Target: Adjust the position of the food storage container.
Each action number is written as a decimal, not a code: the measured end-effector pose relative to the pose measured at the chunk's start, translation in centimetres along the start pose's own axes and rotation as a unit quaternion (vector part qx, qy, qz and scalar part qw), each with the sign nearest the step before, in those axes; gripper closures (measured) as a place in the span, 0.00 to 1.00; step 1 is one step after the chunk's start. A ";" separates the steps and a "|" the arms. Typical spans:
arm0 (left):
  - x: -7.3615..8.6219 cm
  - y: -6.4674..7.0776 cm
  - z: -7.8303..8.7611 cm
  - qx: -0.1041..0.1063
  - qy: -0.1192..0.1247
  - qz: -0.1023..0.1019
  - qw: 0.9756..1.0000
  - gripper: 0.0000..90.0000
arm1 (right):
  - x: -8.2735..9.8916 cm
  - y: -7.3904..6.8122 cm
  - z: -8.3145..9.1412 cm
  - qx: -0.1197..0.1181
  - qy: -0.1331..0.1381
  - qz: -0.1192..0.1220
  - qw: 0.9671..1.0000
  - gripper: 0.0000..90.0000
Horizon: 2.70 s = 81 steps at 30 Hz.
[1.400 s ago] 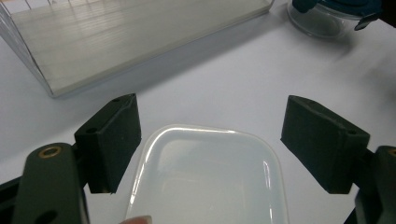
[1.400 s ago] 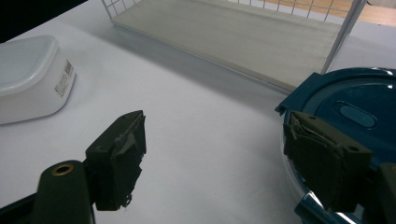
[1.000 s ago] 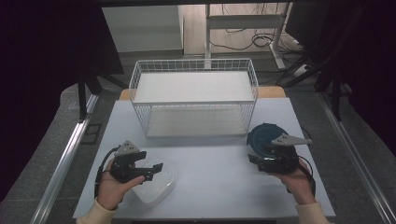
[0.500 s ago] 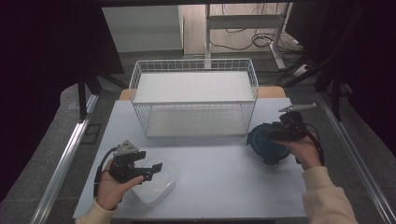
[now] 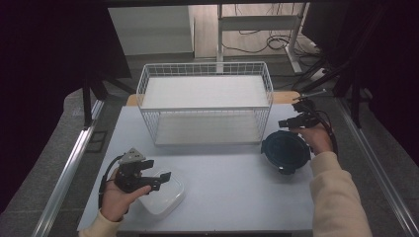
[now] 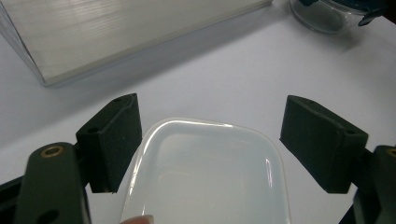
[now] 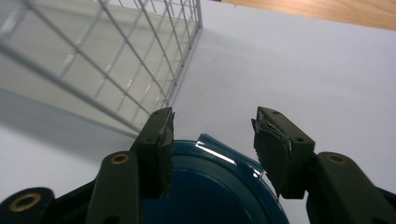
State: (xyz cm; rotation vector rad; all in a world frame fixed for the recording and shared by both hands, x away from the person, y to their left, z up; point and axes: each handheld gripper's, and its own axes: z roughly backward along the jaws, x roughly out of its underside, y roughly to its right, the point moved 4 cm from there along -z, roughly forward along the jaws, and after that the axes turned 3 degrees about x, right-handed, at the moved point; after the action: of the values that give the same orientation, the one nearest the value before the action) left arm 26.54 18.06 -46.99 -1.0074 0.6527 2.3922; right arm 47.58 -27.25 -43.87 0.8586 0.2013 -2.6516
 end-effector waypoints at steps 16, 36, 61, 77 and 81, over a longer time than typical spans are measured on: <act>0.0 -0.2 0.1 -0.018 -0.002 -0.007 1.000 0.23 | 0.1 1.6 -3.5 0.034 -0.048 0.029 0.998 0.98; -0.1 0.0 0.3 -0.012 0.000 -0.008 1.000 0.23 | 1.4 2.0 -4.6 0.030 -0.071 0.049 0.996 1.00; -0.1 0.3 0.3 -0.010 -0.004 -0.015 1.000 0.23 | 5.9 -3.4 -2.0 -0.034 -0.059 0.119 0.991 1.00; -0.2 0.7 0.6 -0.004 0.005 -0.009 1.000 0.23 | 9.5 -1.0 4.1 -0.001 0.017 0.076 0.997 1.00; -0.4 0.6 1.0 -0.004 0.006 -0.009 1.000 0.22 | 12.3 0.2 4.9 0.012 -0.004 0.055 0.998 0.99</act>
State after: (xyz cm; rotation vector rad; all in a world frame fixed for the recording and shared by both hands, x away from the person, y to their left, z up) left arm 25.91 18.08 -45.88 -1.0281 0.6367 2.3760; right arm 35.63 -32.02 -47.18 0.8409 0.1158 -2.5605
